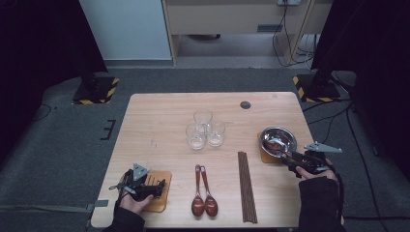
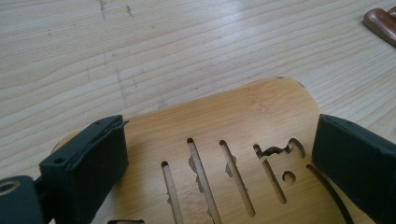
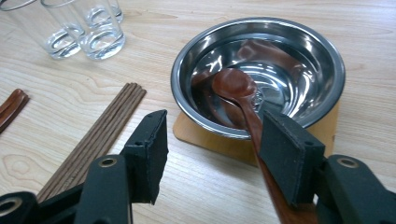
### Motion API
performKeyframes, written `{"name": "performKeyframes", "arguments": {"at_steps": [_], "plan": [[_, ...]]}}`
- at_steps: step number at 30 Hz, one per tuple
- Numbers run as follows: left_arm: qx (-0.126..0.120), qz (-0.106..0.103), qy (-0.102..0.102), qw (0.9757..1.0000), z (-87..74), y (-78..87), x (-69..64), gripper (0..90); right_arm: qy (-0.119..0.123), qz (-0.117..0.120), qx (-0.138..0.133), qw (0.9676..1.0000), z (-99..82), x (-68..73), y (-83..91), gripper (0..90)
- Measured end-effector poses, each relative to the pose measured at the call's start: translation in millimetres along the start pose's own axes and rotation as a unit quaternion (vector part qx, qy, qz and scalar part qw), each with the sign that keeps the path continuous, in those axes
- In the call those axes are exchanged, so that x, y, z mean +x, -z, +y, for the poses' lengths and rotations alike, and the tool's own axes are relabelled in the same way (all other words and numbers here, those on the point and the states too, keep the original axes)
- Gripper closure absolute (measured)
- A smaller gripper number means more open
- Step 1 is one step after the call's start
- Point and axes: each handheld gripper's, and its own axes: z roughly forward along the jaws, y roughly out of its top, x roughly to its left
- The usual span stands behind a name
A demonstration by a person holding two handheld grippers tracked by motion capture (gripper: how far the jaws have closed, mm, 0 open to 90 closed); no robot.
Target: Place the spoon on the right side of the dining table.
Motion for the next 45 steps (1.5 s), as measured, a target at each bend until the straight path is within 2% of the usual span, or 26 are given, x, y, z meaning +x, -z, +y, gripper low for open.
{"name": "performKeyframes", "arguments": {"at_steps": [6, 10, 16, 24, 32, 45], "plan": [[0.000, 0.000, 0.000, 1.0000, 0.1, 0.0, 0.0, 2.5, 0.003, 0.003, 0.004, 1.0000, -0.6, 2.7, -2.1, 42.0], [0.000, 0.000, 0.000, 1.0000, 0.1, 0.0, 0.0, 2.5, -0.003, -0.003, -0.002, 1.0000, -0.1, 2.2, -1.8, 40.6], [0.000, 0.000, 0.000, 1.0000, 0.1, -0.1, -0.1, 2.5, -0.007, -0.015, -0.005, 0.9999, -2.8, -6.4, -0.2, 39.4], [0.000, 0.000, 0.000, 1.0000, 0.1, -0.1, -0.1, 2.5, -0.009, -0.015, -0.003, 0.9998, -4.0, -7.7, 0.4, 39.9], [0.000, 0.000, 0.000, 1.0000, 0.1, 0.0, -0.1, 2.5, -0.008, -0.001, 0.004, 1.0000, -4.2, 2.6, -3.9, 41.0], [0.000, 0.000, 0.000, 1.0000, 0.1, 0.0, 0.0, 2.5, -0.008, 0.008, 0.004, 0.9999, -3.6, 13.5, -5.5, 41.8]]}}
